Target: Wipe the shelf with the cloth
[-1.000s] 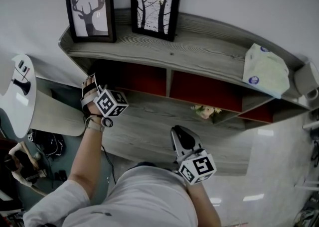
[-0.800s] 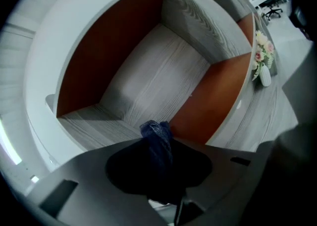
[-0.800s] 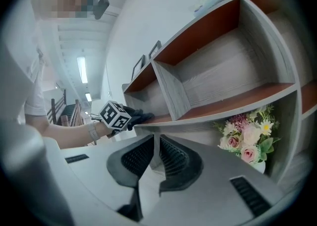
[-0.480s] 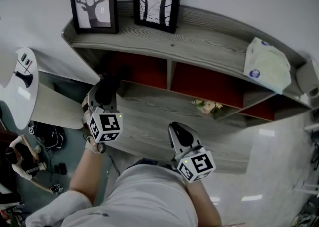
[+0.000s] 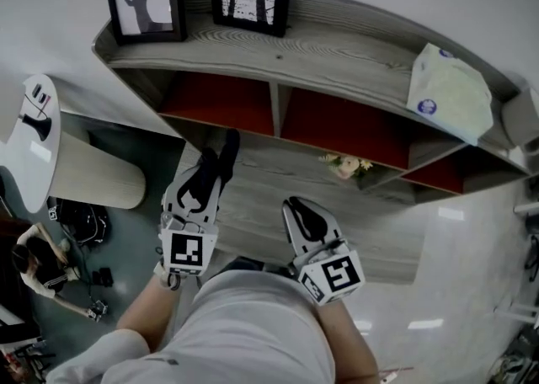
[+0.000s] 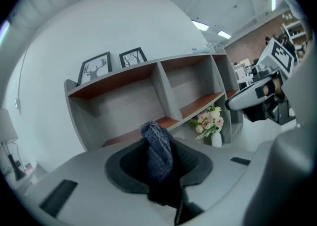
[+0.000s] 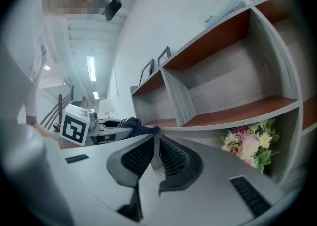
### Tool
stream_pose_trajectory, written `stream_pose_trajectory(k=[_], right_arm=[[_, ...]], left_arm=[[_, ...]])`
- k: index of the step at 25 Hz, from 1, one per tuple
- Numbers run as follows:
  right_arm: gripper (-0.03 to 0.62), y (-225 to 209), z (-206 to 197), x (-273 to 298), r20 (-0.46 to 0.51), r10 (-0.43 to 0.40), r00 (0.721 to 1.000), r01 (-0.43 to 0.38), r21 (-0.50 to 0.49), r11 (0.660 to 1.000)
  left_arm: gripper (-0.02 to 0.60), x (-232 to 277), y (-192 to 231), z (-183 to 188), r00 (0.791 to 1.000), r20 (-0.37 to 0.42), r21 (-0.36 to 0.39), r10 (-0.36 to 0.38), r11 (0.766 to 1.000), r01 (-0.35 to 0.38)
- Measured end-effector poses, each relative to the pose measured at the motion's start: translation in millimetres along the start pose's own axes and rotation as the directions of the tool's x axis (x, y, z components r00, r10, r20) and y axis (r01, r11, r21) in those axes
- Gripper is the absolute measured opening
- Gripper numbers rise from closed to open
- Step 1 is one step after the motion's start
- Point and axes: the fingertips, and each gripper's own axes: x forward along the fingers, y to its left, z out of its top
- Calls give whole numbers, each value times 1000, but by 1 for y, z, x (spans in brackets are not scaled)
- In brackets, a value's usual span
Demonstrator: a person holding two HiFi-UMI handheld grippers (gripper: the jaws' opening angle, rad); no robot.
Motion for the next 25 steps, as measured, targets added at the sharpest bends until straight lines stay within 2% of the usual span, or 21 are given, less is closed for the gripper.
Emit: stream_pose_trajectory(k=[4,11,17,25], right_arm=[[43,-1,4,-5,8,-12,1000,12,-19,1000],[43,-5,12,-11,24,-34,999,35,-47,998],[43,-5,23,-15,59,-85,995,91,-99,991],[43,-7,24,-21,75,-119,990,125,-89,988]], left_arm=[[117,0,-32,-1,995,25,-201,-93,975,97],[117,11,-59,3,975,82,-311,-207,924,222],[117,19,-70,8,957,103,-333,-270,898,289],[117,25,-74,11,946,122,-322,-301,889,324]])
